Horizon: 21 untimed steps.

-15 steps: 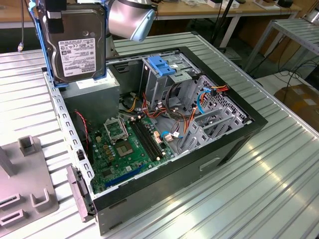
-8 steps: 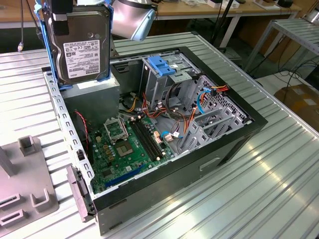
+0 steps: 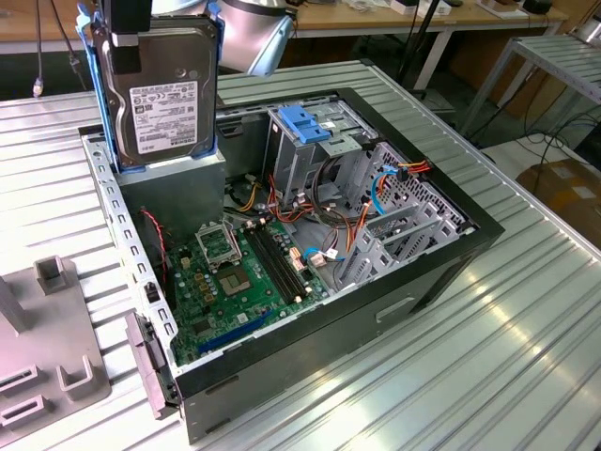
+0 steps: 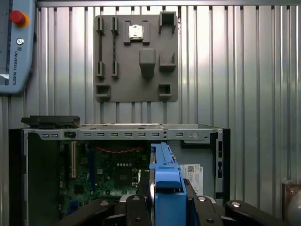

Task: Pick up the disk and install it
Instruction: 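Pick up the disk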

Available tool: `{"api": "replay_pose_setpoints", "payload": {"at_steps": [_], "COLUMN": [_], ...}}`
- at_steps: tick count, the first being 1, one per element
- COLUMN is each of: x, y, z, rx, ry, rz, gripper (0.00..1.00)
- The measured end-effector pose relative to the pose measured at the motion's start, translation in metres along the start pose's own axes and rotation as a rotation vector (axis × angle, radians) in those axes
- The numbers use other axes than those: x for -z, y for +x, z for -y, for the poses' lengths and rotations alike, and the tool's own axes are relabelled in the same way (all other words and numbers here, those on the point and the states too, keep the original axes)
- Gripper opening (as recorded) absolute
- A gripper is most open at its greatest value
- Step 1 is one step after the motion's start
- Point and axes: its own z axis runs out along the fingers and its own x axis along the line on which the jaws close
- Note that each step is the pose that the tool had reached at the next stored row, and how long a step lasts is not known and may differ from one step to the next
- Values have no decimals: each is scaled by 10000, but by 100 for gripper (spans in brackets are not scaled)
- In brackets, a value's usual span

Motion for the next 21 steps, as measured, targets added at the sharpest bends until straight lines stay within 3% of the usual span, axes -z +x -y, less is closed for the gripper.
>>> {"api": "replay_pose_setpoints", "payload": {"at_steps": [12,18,21], "x": [-7,-9,-10], "y": [58,59,62], "z": [160,270,355], "rx": [0,1,0], "ry": [0,-1,0], "rz": [1,0,0], "gripper": [37,37,37]}}
